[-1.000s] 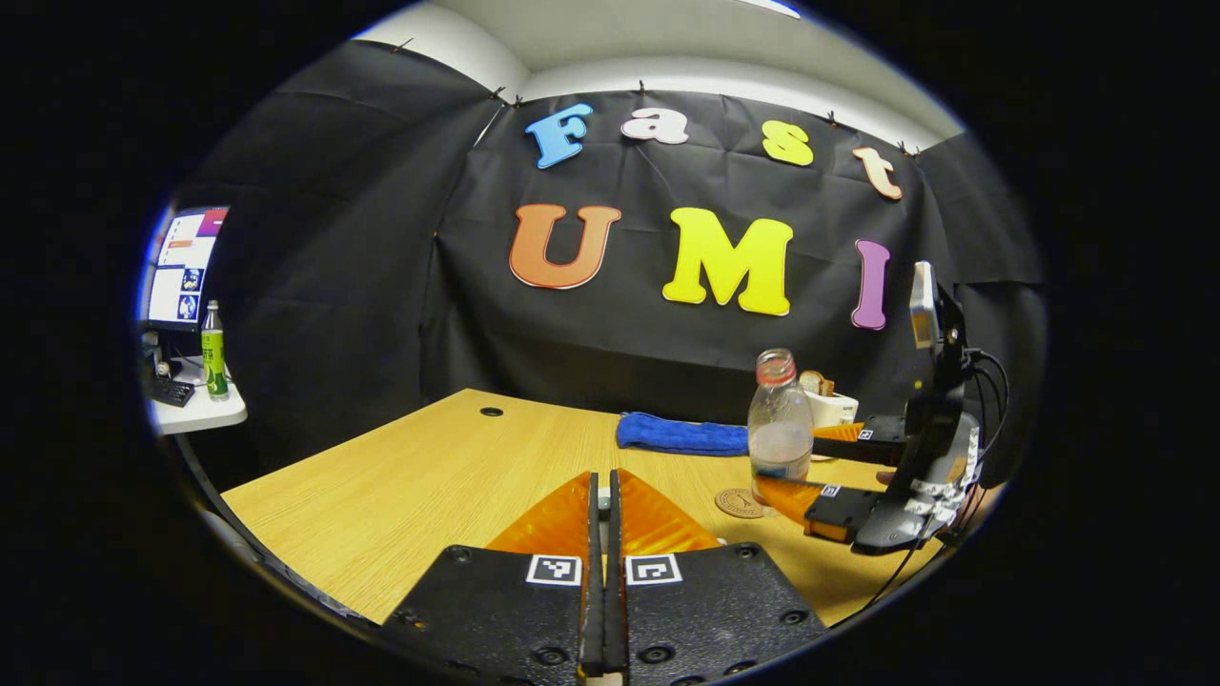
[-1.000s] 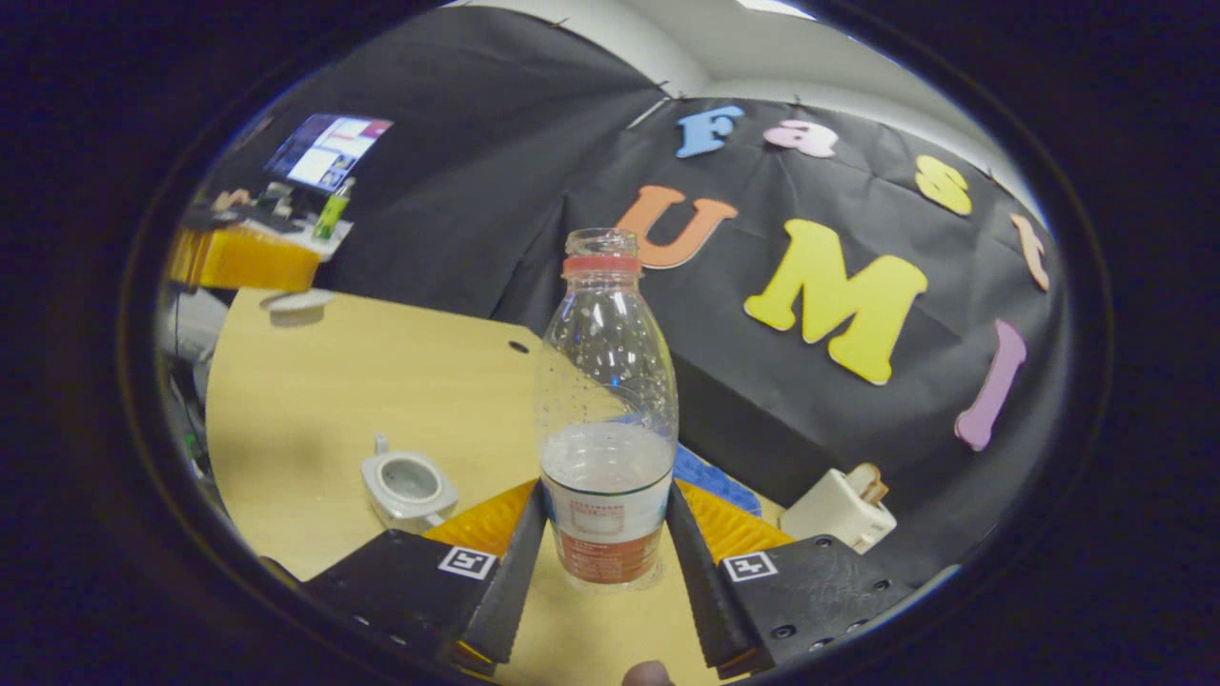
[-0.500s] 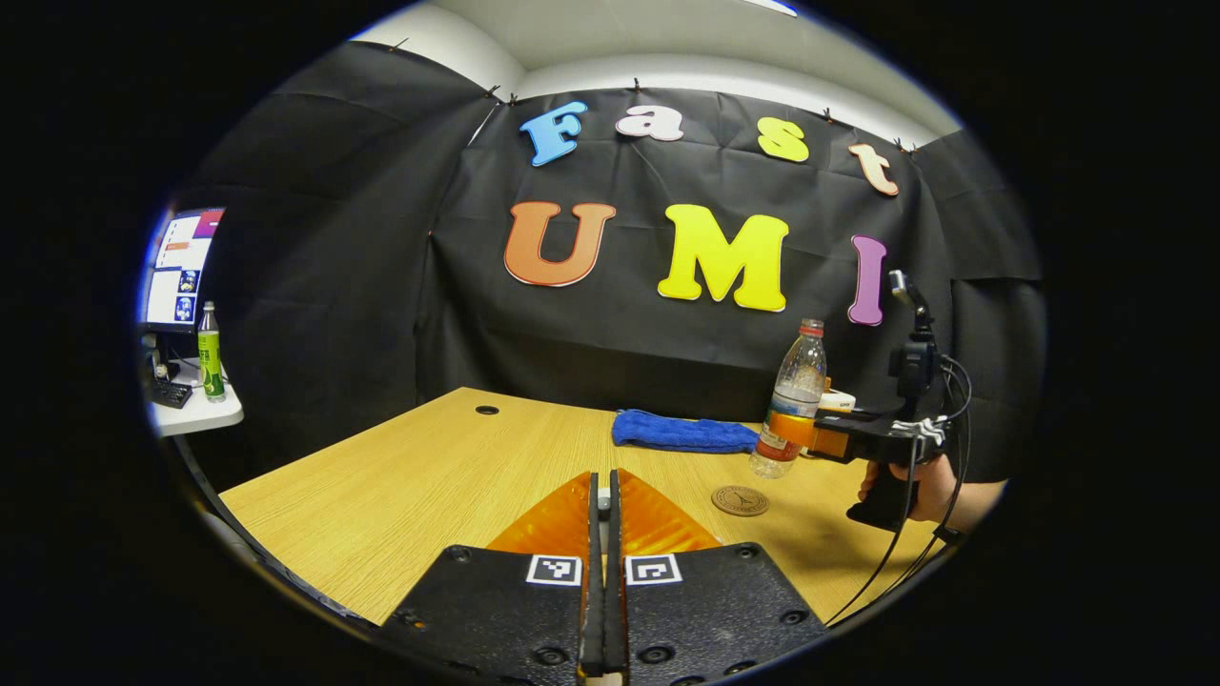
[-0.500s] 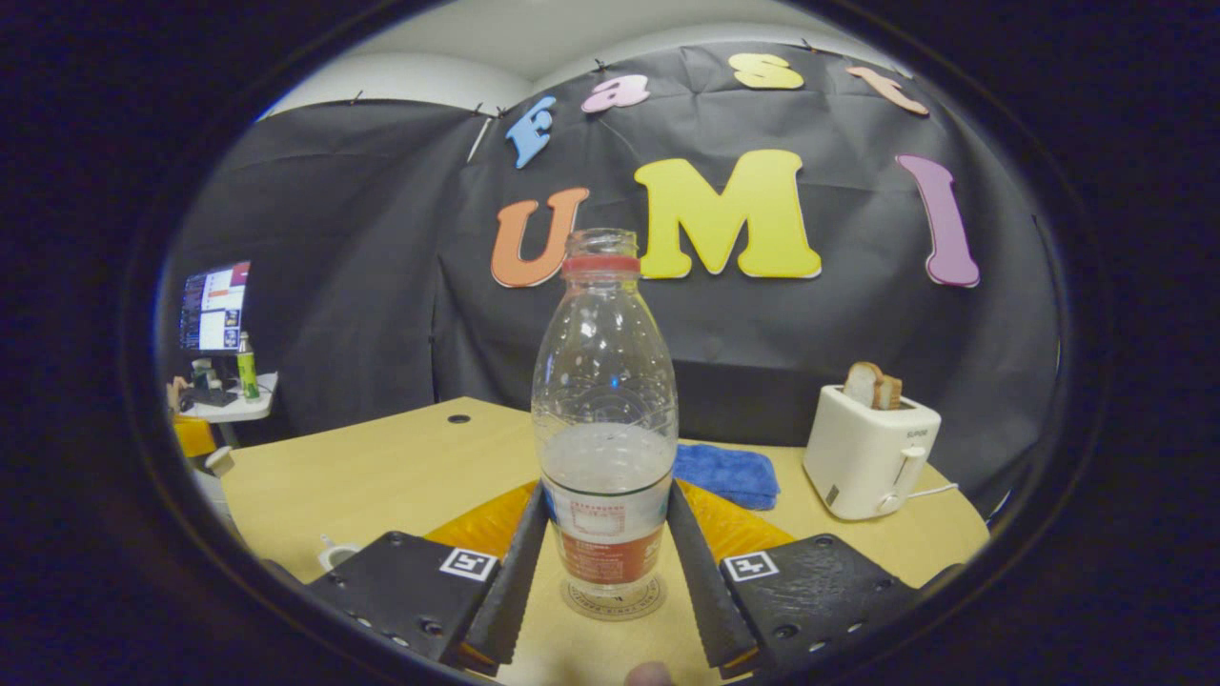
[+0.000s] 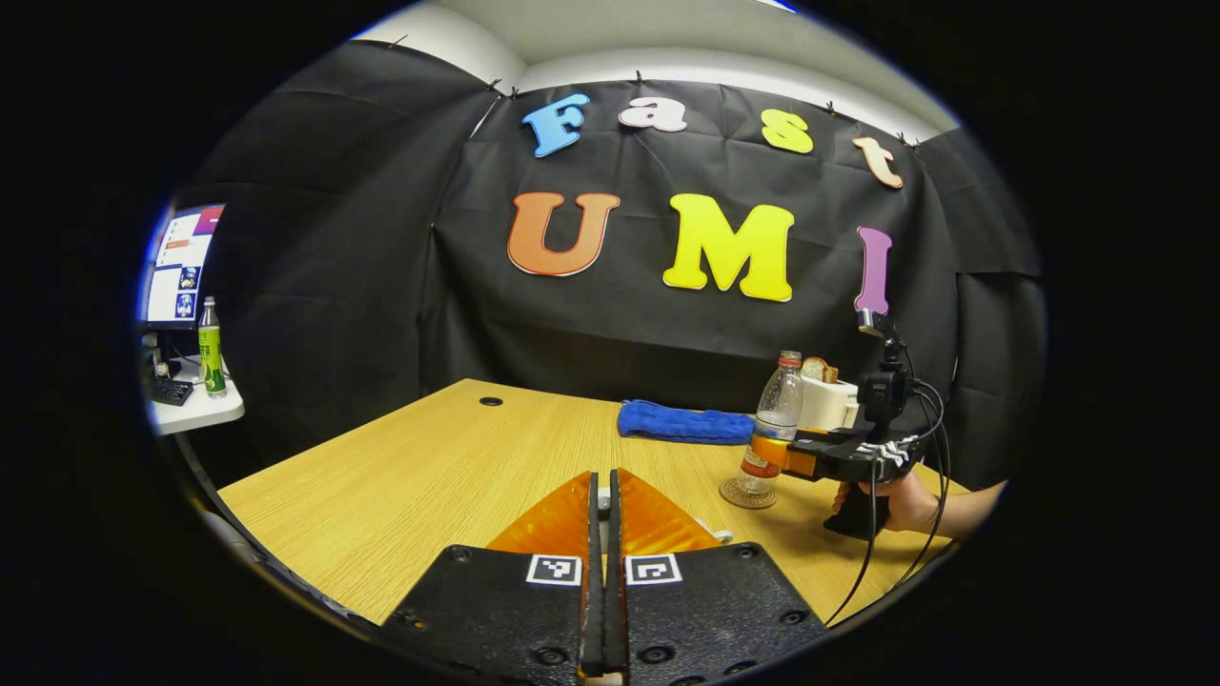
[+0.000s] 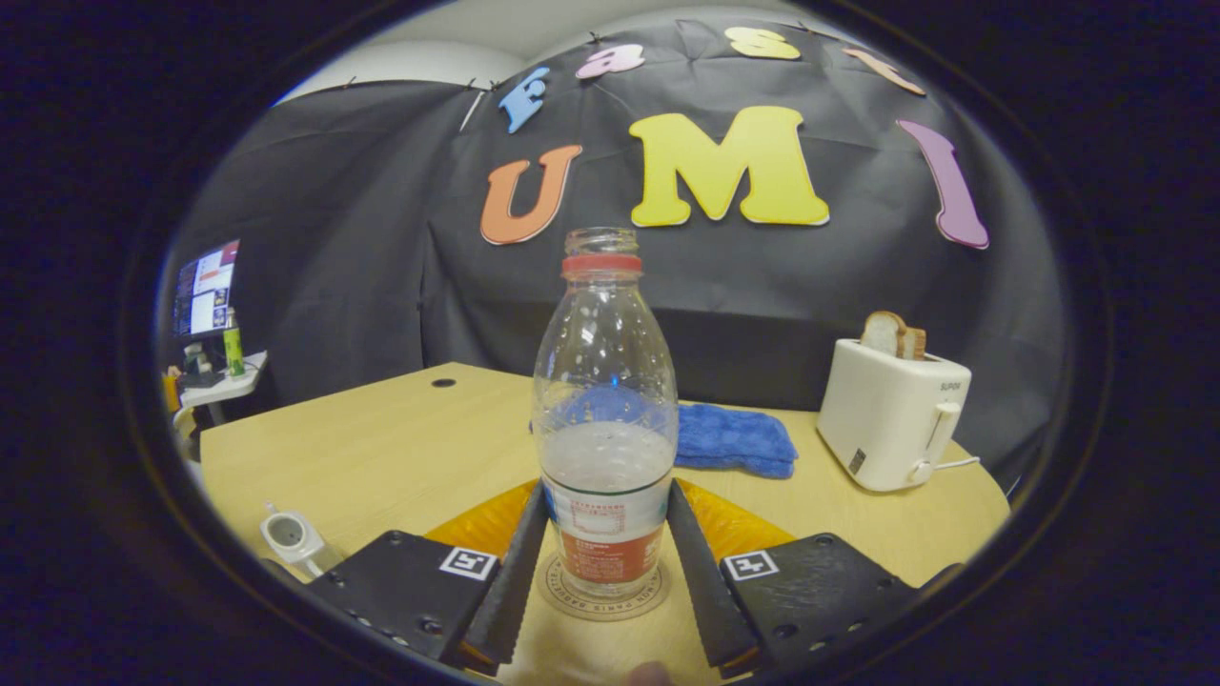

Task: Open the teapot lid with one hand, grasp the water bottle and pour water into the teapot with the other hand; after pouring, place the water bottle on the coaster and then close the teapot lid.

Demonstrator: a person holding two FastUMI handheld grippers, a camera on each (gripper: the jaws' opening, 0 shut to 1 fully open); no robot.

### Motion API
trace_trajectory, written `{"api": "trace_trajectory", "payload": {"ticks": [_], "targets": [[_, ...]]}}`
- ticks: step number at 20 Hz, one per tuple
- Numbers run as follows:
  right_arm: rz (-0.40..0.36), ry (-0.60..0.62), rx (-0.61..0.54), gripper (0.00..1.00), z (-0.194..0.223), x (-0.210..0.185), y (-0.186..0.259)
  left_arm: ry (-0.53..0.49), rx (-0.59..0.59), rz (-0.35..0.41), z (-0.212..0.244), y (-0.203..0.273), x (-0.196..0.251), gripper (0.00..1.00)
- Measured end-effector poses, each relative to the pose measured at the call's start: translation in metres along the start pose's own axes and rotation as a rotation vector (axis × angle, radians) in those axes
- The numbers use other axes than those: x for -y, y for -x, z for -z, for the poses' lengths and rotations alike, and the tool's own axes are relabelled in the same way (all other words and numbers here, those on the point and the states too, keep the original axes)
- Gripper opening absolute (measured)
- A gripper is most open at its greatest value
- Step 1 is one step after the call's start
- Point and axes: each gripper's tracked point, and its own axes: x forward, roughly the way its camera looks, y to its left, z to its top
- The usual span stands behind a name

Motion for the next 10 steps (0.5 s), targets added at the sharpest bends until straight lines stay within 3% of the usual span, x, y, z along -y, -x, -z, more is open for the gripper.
{"api": "trace_trajectory", "payload": {"ticks": [5,10], "targets": [[0.014,0.004,-0.005,0.72,0.0063,-0.0005,-0.0027,0.0,0.006,-0.001,-0.0032,0.0027,0.0002,0.03],[0.021,0.007,-0.013,0.82,0.0103,0.0021,-0.0036,0.0,-0.003,-0.012,0.0,0.0003,-0.0013,0.03]]}}
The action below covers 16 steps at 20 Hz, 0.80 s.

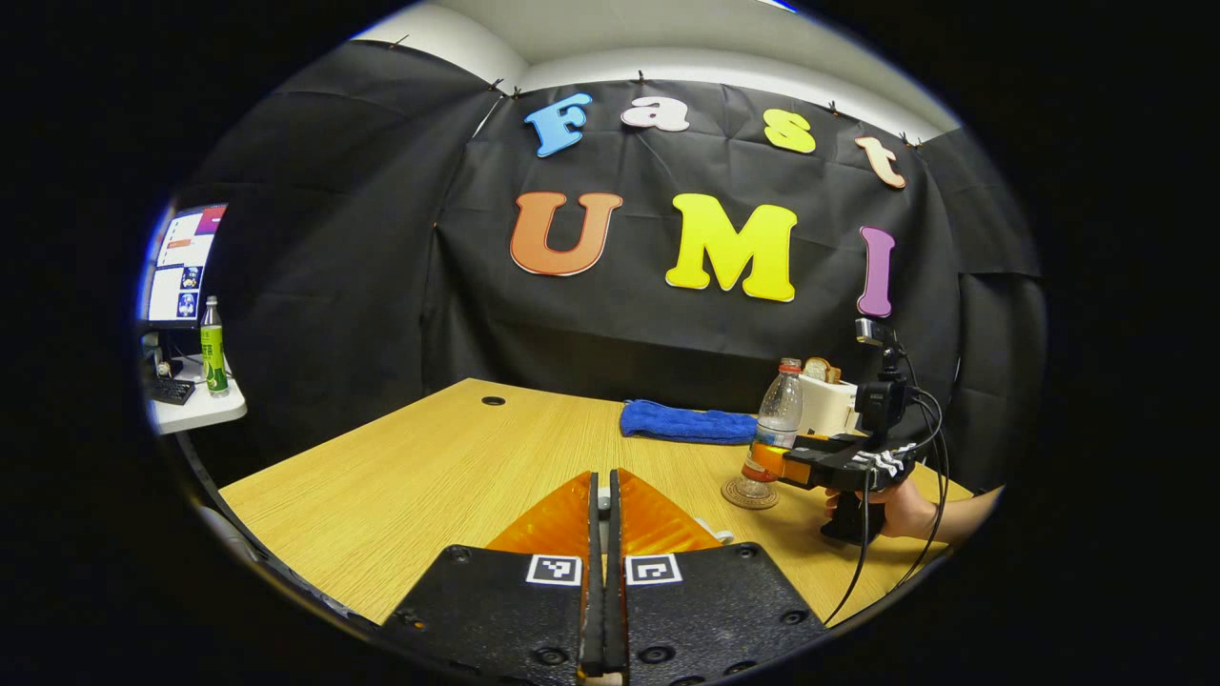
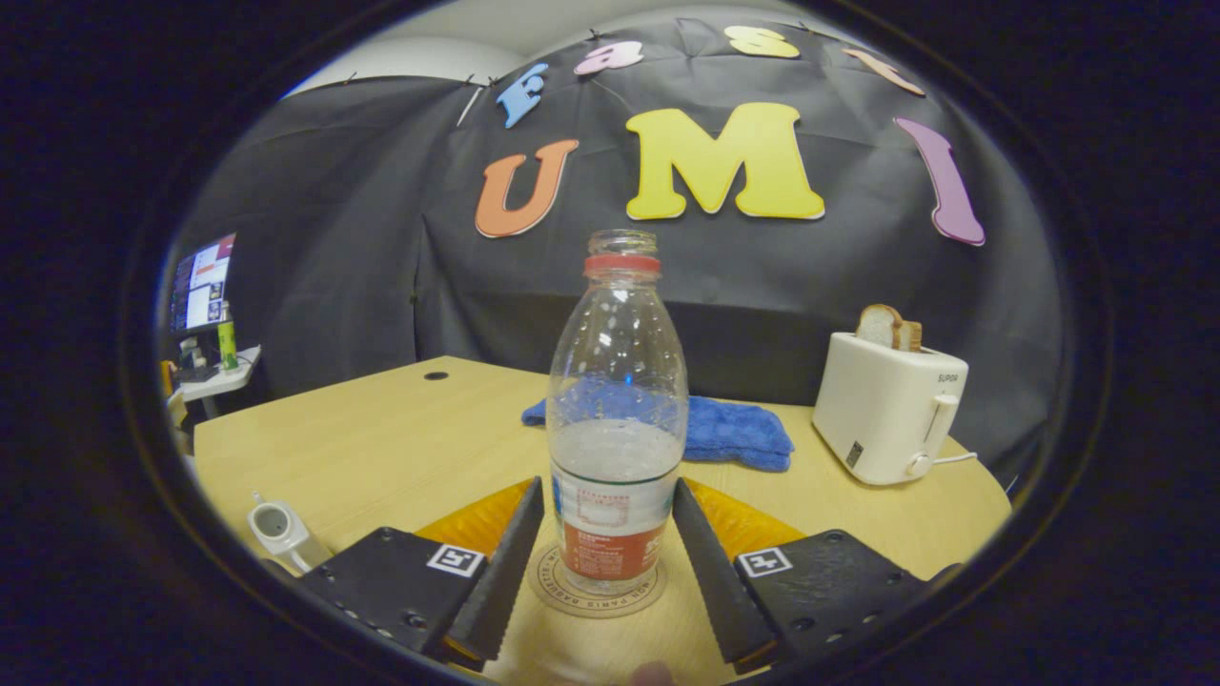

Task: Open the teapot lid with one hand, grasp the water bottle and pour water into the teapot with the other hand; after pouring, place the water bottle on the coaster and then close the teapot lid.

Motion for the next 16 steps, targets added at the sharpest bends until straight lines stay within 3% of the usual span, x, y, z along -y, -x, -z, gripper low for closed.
{"api": "trace_trajectory", "payload": {"ticks": [2,5,10,12,16], "targets": [[0.001,0.004,0.001,0.96,0.001,0.001,0.001,-0.002,0.001,0.0,-0.001,0.0,0.001,0.03],[0.002,-0.014,-0.009,0.97,0.001,0.001,0.009,-0.005,0.01,0.006,-0.002,-0.003,0.005,0.03],[-0.027,-0.085,0.006,0.97,-0.004,0.004,0.074,-0.009,0.027,0.05,-0.003,-0.007,0.035,0.03],[-0.008,-0.092,0.045,0.95,-0.01,0.013,0.101,-0.024,0.03,0.065,-0.004,-0.013,0.047,0.03],[0.078,0.016,0.127,0.97,-0.01,0.03,0.148,-0.039,0.017,0.085,0.005,-0.029,0.064,0.03]]}}
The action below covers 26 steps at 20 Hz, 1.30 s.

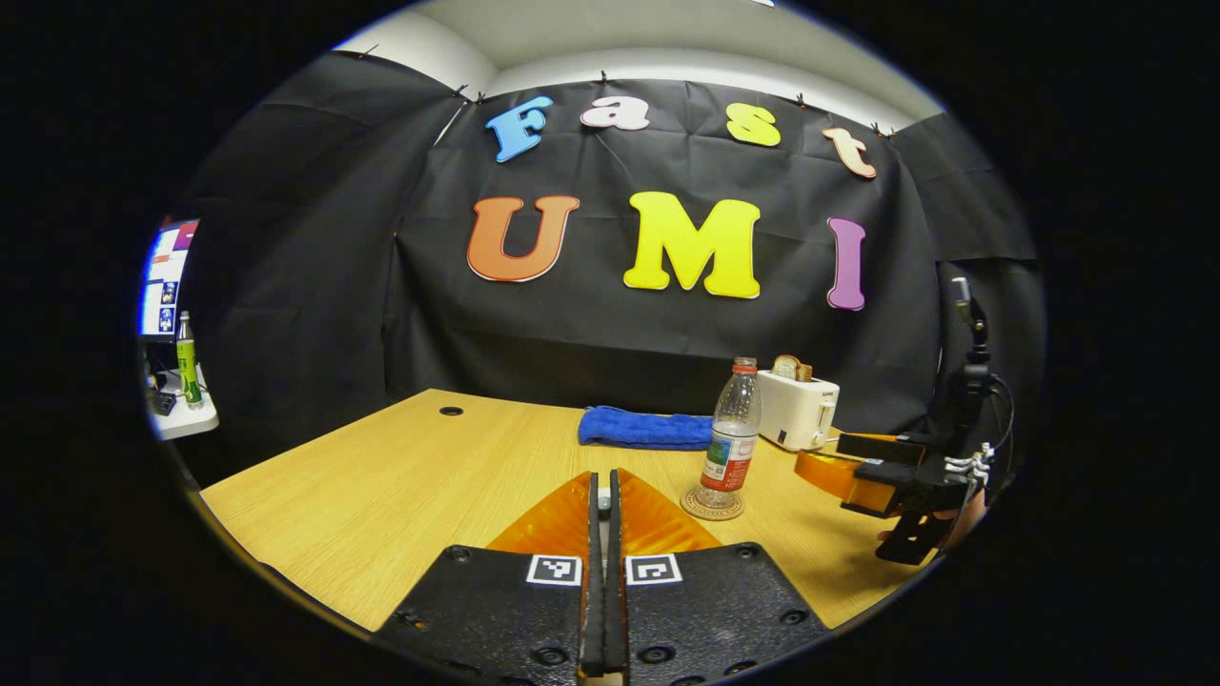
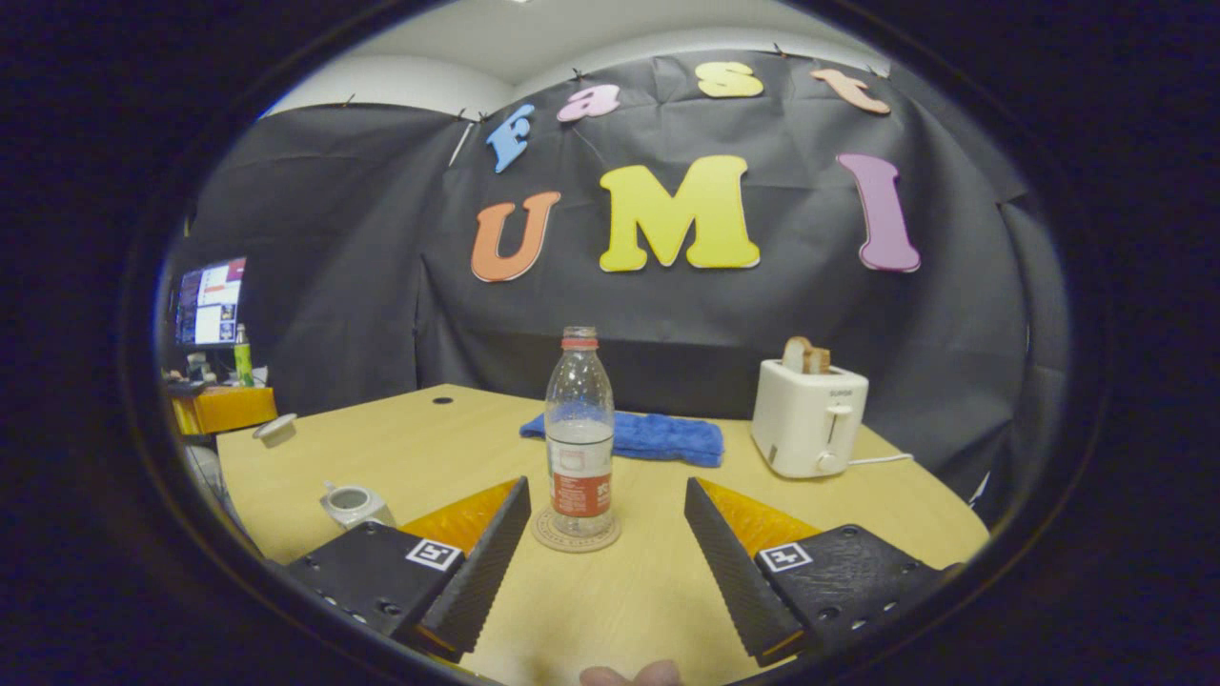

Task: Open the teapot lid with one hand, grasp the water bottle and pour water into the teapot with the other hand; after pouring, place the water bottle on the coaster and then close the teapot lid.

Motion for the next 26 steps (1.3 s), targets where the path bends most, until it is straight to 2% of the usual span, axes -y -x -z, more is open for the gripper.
{"api": "trace_trajectory", "payload": {"ticks": [5,6,7,8,10,17,18,20,21,22,25,26], "targets": [[0.058,0.056,0.042,0.99,0.002,0.02,0.045,-0.002,-0.054,-0.005,0.028,-0.023,0.006,0.03],[0.079,0.07,0.049,0.96,0.002,0.027,0.051,0.002,-0.069,-0.006,0.034,-0.026,0.007,0.03],[0.098,0.085,0.059,0.95,0.001,0.033,0.058,-0.001,-0.077,-0.008,0.039,-0.03,0.007,0.08],[0.113,0.097,0.07,0.98,0.0,0.037,0.063,-0.008,-0.083,-0.015,0.041,-0.034,0.006,0.03],[0.133,0.114,0.087,0.98,-0.002,0.044,0.071,-0.019,-0.092,-0.024,0.046,-0.037,0.004,0.03],[0.138,0.094,0.068,0.96,0.007,0.05,0.071,-0.019,-0.121,-0.037,0.061,-0.041,0.0,0.03],[0.138,0.093,0.067,0.92,0.008,0.05,0.071,-0.018,-0.12,-0.037,0.062,-0.041,0.001,0.03],[0.137,0.095,0.067,0.99,0.008,0.049,0.072,-0.02,-0.119,-0.04,0.063,-0.042,0.001,0.03],[0.138,0.094,0.068,0.96,0.008,0.049,0.072,-0.02,-0.121,-0.041,0.063,-0.042,0.001,0.03],[0.137,0.094,0.068,0.99,0.008,0.049,0.073,-0.02,-0.128,-0.042,0.064,-0.042,0.001,0.03],[0.139,0.089,0.071,0.99,0.008,0.05,0.075,-0.034,-0.144,-0.046,0.069,-0.042,0.003,0.03],[0.138,0.084,0.07,0.95,0.008,0.049,0.075,-0.038,-0.148,-0.05,0.069,-0.043,0.003,0.04]]}}
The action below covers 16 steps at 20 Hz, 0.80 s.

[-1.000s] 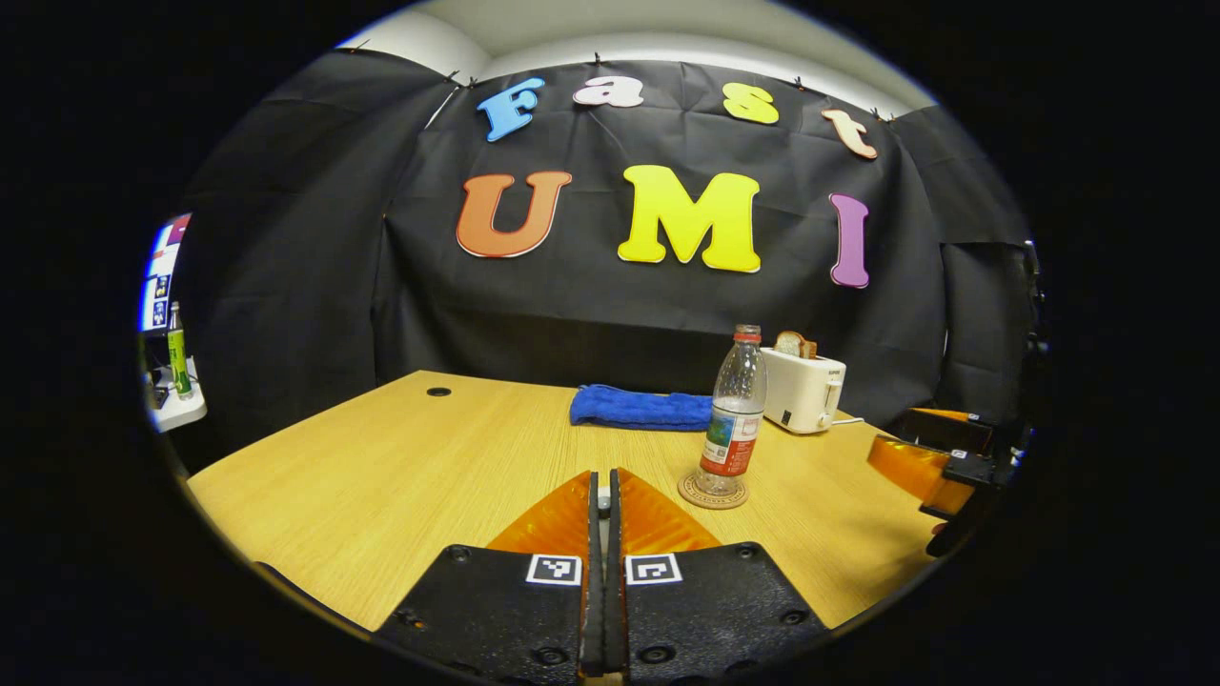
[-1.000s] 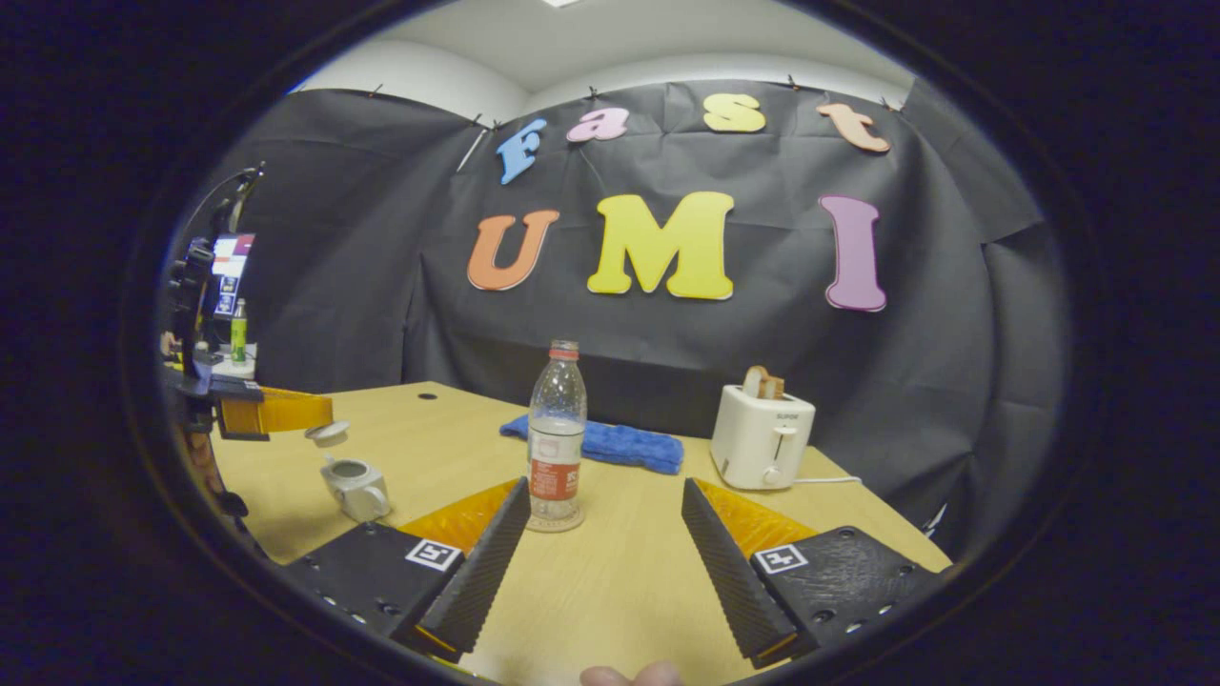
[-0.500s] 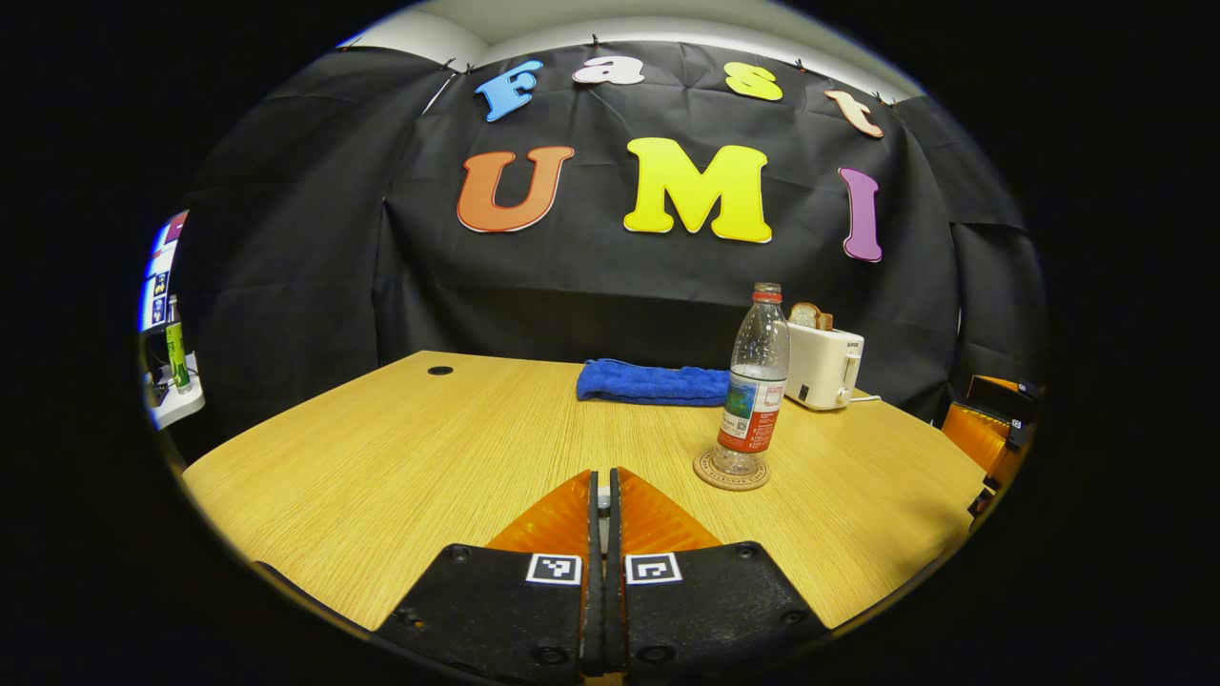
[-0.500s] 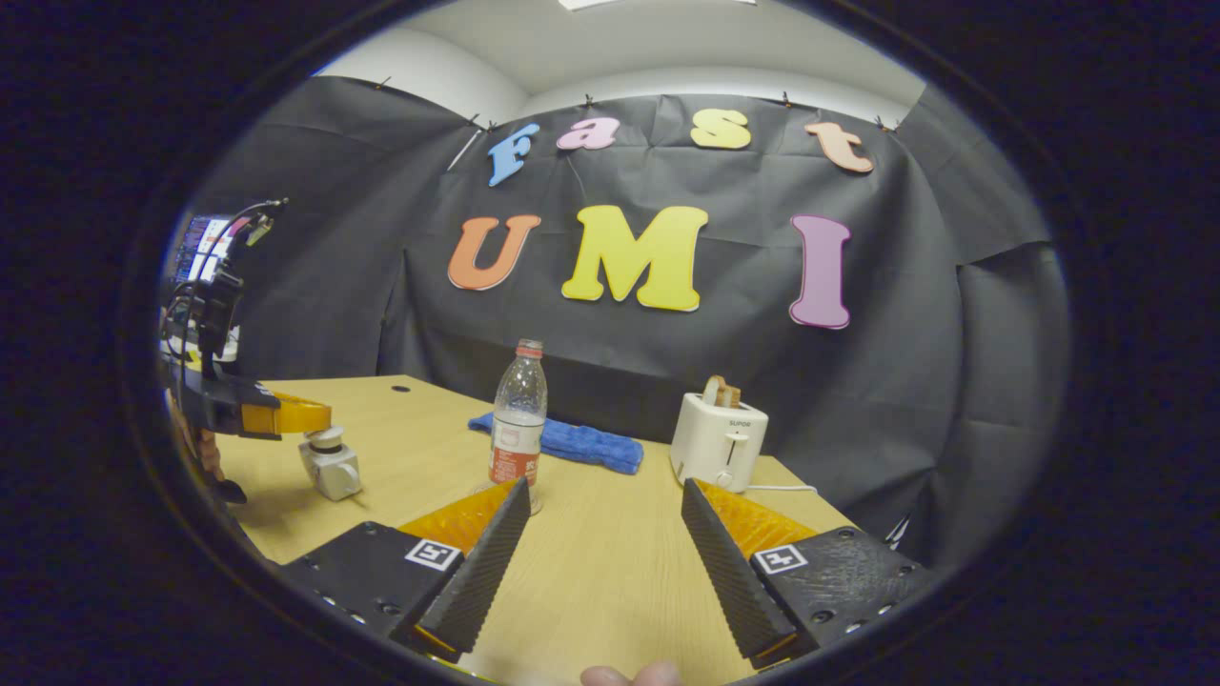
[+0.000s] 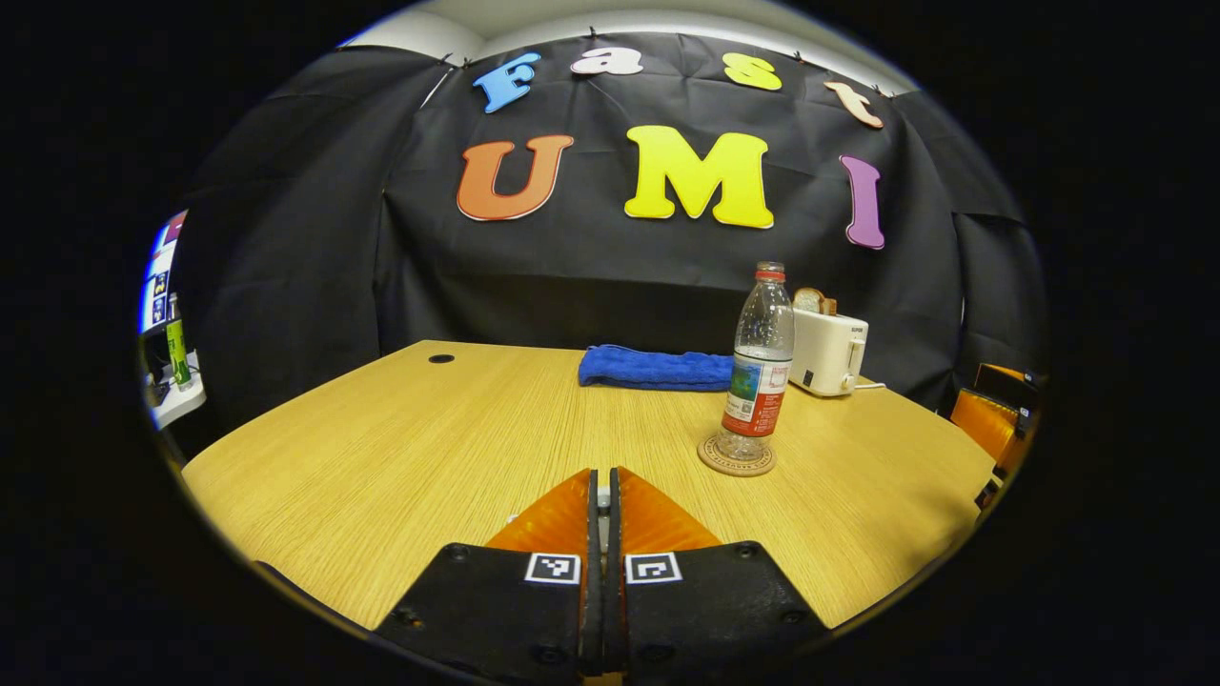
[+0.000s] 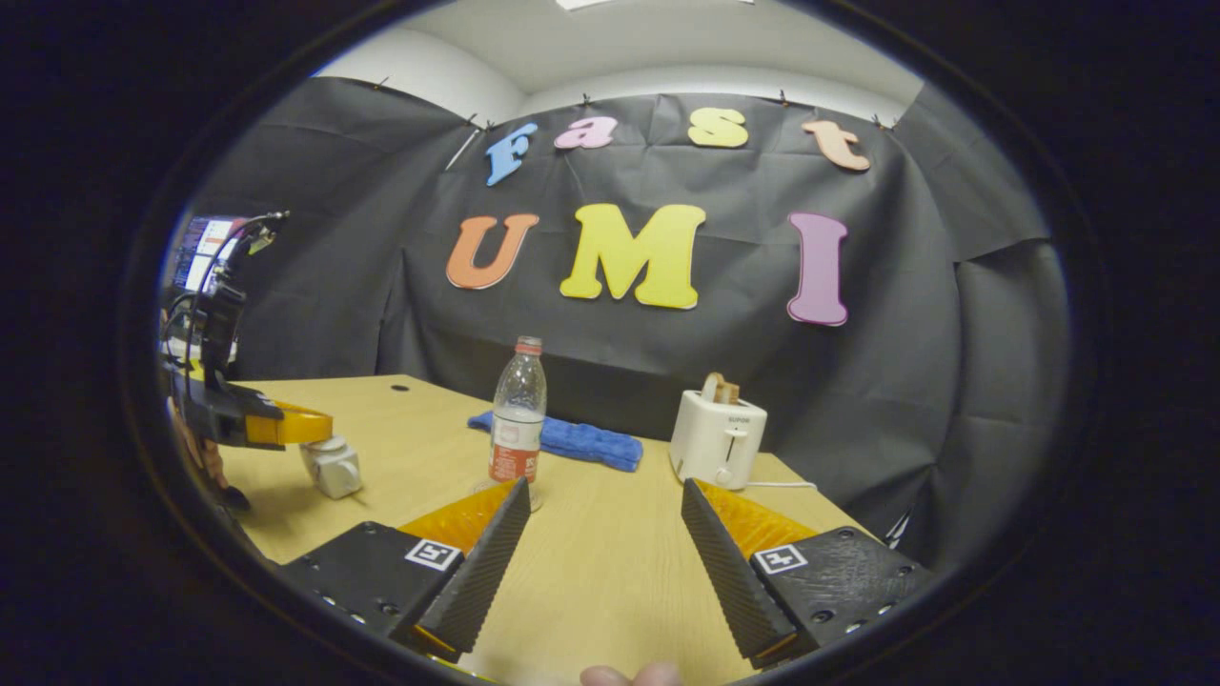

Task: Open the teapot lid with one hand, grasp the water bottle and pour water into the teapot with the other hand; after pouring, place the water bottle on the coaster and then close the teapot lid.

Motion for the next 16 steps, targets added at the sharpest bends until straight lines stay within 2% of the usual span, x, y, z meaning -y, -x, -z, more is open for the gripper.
{"api": "trace_trajectory", "payload": {"ticks": [2,4,5,7,8,10,12,16], "targets": [[0.003,-0.01,0.006,0.99,-0.003,0.002,0.001,0.004,-0.004,-0.007,0.0,0.001,0.001,0.07],[0.012,-0.023,0.014,0.99,-0.006,0.003,0.003,0.008,0.006,-0.024,-0.006,0.004,0.001,0.16],[0.016,-0.036,0.016,0.99,-0.008,0.003,0.004,0.011,0.019,-0.032,-0.013,0.006,0.001,0.34],[0.025,-0.072,0.019,0.96,-0.012,0.005,0.005,0.016,0.067,-0.045,-0.033,0.019,0.004,0.84],[0.034,-0.09,0.017,0.95,-0.013,0.006,0.006,0.018,0.1,-0.041,-0.048,0.026,0.009,1.0],[0.044,-0.111,0.01,0.99,-0.017,0.009,0.006,0.001,0.169,-0.028,-0.078,0.04,0.023,0.98],[0.06,-0.124,0.009,0.96,-0.024,0.015,0.008,-0.028,0.223,-0.032,-0.099,0.053,0.034,0.98],[0.094,-0.133,0.025,0.99,-0.042,0.025,0.016,-0.024,0.272,-0.004,-0.111,0.077,0.062,0.98]]}}
